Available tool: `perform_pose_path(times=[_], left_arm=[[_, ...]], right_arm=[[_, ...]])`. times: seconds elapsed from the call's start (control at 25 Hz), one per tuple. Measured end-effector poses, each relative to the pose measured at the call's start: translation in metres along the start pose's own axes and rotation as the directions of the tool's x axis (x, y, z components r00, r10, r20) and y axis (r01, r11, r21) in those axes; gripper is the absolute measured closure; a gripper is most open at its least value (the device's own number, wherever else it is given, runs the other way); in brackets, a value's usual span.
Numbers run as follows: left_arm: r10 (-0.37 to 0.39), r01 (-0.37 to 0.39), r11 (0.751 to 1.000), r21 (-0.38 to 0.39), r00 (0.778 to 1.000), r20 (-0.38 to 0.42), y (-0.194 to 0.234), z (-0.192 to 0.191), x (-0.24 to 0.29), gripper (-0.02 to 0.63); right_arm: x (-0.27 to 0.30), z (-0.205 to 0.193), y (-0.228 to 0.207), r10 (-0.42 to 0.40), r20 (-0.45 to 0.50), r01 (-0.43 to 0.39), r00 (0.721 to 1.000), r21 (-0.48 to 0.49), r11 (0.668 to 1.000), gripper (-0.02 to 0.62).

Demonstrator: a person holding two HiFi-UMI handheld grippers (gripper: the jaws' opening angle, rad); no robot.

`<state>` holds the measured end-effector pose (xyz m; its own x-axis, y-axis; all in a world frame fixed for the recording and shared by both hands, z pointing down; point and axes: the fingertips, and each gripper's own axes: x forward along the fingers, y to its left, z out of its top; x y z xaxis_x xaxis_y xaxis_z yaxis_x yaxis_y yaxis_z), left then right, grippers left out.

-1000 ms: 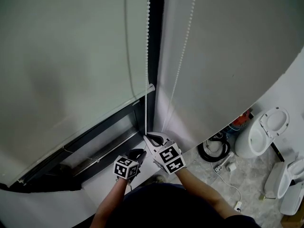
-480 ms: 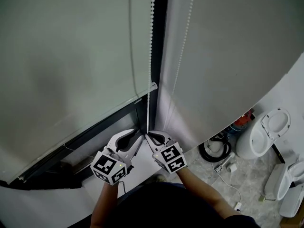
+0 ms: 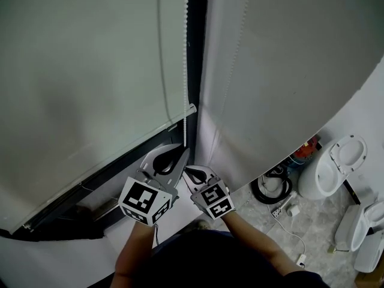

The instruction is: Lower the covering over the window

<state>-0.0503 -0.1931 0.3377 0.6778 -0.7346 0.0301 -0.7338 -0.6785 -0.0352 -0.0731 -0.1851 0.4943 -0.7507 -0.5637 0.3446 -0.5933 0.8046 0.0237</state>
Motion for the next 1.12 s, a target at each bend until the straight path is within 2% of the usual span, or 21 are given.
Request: perform_pose_path(times=[0.2,0.28,0.56,0.76,1.0,1.12], left_arm=[[0.004,-0.004,1.0,0.001,1.0,0.008,-0.004,-0.003,0.003,0.584],[0.011,-0.011,1.0,0.006,1.0,-0.016,-0.006,-0.017,0.004,0.586],[-0.002,-0.005,0.998,-0.066,0.994,-0.109,-0.014,-0.074,0.009,0.586],[-0.01,-0.009,0.995,-0.094,0.982,-0.191,-0.02,-0.117,0.011,0.586],[-0.048,-0.001,0.985,-0.171,0.958,-0.281,-0.03,-0.165,0.013,0.588],[-0.067,0.002,0.982,-0.191,0.94,-0.335,-0.036,-0.191,0.014,0.589]], right_arm=[[0.0,-0.003,-0.003,-0.005,-0.007,0.005,1.0,0.005,1.0,0.583],[0.003,-0.016,-0.001,-0.002,-0.047,0.002,0.999,-0.004,1.0,0.583],[0.011,-0.072,0.002,0.009,-0.168,-0.008,0.986,0.005,1.0,0.583],[0.015,-0.114,0.006,0.024,-0.271,-0.032,0.962,-0.026,0.999,0.583],[0.016,-0.158,0.01,0.045,-0.364,-0.051,0.93,-0.007,0.999,0.583],[0.013,-0.176,0.014,0.062,-0.424,-0.061,0.904,0.015,0.998,0.583]])
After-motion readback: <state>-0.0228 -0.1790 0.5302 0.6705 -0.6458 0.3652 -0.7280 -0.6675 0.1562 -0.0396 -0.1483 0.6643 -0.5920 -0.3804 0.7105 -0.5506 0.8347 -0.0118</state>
